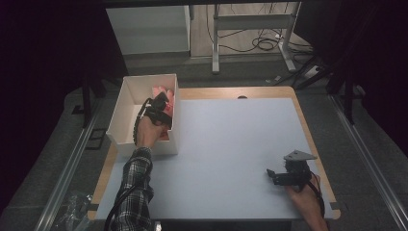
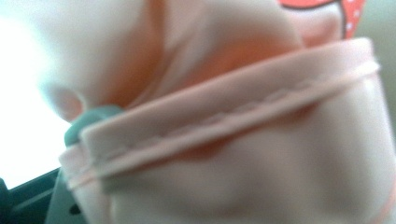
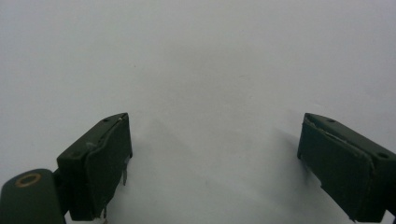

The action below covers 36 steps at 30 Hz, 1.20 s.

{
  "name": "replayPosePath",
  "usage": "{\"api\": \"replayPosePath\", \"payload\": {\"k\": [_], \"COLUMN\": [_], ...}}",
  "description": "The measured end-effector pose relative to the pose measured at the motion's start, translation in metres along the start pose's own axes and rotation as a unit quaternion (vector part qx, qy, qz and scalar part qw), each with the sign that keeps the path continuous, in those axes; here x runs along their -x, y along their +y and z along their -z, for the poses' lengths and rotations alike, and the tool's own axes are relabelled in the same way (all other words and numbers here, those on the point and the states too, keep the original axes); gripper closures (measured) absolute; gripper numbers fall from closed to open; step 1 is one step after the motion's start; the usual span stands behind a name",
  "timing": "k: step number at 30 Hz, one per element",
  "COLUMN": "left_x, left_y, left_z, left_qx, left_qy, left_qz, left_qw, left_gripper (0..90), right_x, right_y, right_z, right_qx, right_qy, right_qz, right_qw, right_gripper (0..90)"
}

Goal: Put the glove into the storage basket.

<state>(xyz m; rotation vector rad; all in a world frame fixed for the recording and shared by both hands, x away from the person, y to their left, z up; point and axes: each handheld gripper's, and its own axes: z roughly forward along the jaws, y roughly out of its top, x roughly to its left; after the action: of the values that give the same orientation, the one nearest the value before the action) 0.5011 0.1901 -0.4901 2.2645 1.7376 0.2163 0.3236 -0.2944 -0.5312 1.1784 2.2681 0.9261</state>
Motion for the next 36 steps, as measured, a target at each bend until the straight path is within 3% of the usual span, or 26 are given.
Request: {"api": "replayPosePath", "payload": {"k": [8, 15, 21, 30, 36], "left_x": [-0.002, -0.008, -0.010, -0.011, -0.015], "left_y": [0.001, -0.001, -0.003, -0.005, -0.010], "left_z": [-0.009, -0.009, -0.003, 0.017, 0.030], "left_qx": [-0.008, -0.006, -0.002, 0.015, 0.039], "left_qy": [-0.012, -0.021, -0.008, -0.009, -0.014], "left_qz": [0.008, 0.003, -0.004, -0.008, -0.008], "left_qw": [0.9999, 0.9998, 1.0000, 0.9998, 0.9991], "left_gripper": [29.0, 17.3, 5.8, 2.6, 2.2], "right_x": [0.000, 0.000, 0.000, 0.000, 0.000], "right_y": [0.000, 0.000, 0.000, 0.000, 0.000], "right_z": [0.000, 0.000, 0.000, 0.000, 0.000], "right_qx": [0.000, 0.000, 0.000, 0.000, 0.000], "right_qy": [0.000, 0.000, 0.000, 0.000, 0.000], "right_qz": [0.000, 0.000, 0.000, 0.000, 0.000], "right_qw": [1.0000, 1.0000, 1.0000, 1.0000, 1.0000], "right_gripper": [10.1, 10.2, 10.2, 10.1, 10.1]}}
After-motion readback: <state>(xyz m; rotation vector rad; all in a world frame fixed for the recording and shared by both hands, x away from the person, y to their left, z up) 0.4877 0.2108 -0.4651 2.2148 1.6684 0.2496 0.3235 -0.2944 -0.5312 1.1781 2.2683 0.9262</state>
